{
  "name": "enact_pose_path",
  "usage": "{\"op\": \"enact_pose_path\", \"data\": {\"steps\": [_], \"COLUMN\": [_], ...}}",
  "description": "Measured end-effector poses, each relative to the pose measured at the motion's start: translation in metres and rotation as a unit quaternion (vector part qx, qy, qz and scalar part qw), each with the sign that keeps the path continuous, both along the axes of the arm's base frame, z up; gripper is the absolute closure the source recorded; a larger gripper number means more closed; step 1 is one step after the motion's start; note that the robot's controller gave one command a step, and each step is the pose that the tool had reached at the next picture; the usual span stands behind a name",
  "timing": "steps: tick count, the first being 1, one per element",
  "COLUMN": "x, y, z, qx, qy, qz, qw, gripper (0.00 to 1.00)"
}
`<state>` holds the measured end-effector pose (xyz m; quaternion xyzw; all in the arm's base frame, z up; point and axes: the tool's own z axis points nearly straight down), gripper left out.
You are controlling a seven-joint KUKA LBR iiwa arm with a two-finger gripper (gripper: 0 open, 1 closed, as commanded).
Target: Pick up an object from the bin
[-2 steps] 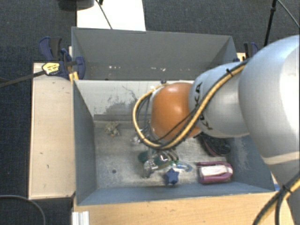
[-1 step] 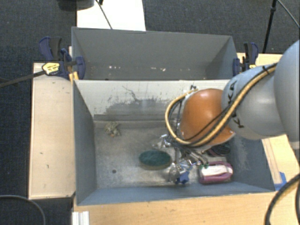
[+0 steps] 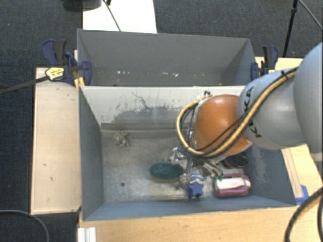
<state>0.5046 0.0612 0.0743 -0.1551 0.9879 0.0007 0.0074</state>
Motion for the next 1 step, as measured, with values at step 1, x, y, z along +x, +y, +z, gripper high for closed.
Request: {"op": "enact_pose_path", "data": {"steps": [1], "x": [0.0086], "y": [-0.0089], "z": [0.1985], "qx": [-0.001], "qy": [0.0016], "qz": [-0.031], "qw": [0.9995], "gripper": [1.0]}}
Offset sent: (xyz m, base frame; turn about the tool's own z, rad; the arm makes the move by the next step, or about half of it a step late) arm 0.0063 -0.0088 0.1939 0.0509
